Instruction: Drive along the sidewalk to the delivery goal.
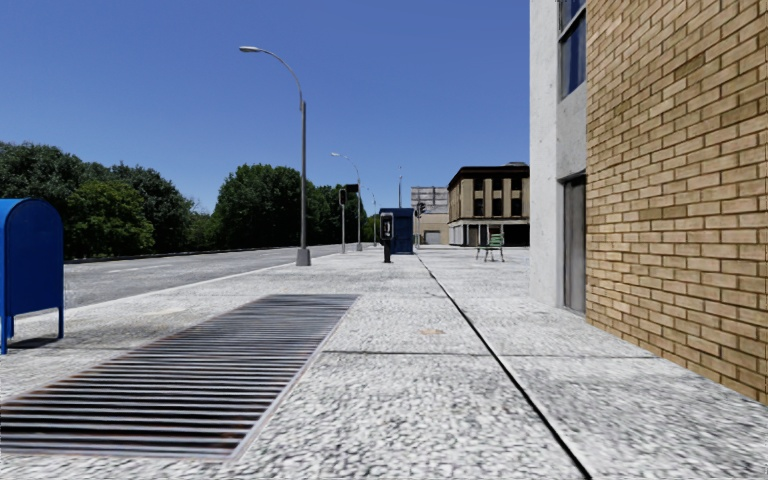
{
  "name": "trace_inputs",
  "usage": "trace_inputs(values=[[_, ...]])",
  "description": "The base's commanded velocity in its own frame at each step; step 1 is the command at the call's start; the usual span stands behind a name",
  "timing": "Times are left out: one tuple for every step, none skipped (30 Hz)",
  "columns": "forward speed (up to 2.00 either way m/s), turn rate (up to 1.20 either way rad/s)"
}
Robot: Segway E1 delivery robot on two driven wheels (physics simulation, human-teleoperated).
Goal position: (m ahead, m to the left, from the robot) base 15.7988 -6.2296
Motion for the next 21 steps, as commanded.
trace_inputs(values=[[2.0, 0.0], [2.0, 0.0], [2.0, 0.0], [2.0, 0.0], [2.0, 0.0], [2.0, 0.0], [2.0, 0.0], [2.0, 0.0], [2.0, 0.0], [2.0, 0.0], [2.0, 0.0], [2.0, 0.0], [2.0, 0.0], [2.0, 0.0], [2.0, 0.0], [2.0, 0.0], [2.0, 0.0], [2.0, 0.0], [2.0, 0.0], [2.0, 0.0], [2.0, 0.0]])
